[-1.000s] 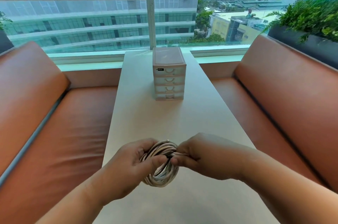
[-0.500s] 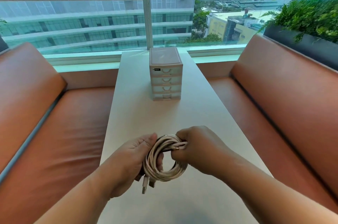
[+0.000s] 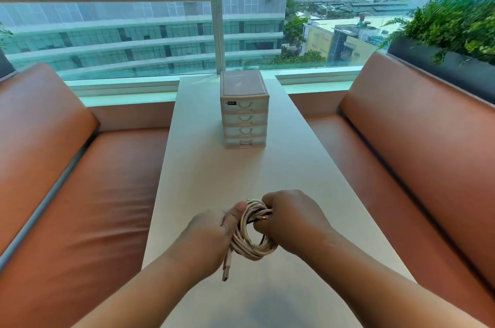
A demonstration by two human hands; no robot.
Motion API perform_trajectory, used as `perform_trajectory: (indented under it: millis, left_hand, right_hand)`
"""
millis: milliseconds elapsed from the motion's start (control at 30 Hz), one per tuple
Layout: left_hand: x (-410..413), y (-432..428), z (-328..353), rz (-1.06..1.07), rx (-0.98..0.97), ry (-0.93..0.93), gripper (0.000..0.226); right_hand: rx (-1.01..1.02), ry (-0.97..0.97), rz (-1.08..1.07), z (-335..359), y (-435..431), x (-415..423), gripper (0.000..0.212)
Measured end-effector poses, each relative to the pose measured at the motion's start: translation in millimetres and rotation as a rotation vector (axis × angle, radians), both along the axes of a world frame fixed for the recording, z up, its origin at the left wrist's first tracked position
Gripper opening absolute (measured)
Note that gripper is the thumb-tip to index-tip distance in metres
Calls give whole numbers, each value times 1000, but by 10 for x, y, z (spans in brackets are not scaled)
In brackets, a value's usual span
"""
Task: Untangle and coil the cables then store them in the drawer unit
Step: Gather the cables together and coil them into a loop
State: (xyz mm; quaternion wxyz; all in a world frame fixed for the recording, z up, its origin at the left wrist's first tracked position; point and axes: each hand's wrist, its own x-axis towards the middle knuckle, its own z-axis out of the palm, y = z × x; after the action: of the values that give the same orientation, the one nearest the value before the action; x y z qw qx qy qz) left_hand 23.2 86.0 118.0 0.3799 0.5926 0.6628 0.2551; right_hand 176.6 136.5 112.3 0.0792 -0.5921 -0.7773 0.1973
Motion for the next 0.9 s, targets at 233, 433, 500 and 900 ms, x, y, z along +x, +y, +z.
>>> perform_trajectory:
  millis: [233, 433, 500, 900]
  left_hand:
    - [-20, -27, -61, -381, -178, -130, 24]
    - [-29, -30, -12, -386, -131, 277, 7]
    - [22, -31, -26, -354, -129, 346, 5]
    - [2, -87, -145, -386, -31, 100, 15]
  right_hand:
    - [72, -167, 64, -95, 51, 44, 25]
    - [172, -210, 106, -251, 56, 17, 26]
    - [226, -209, 106, -268, 53, 11, 19]
    - [116, -210, 45, -310, 136, 94, 18]
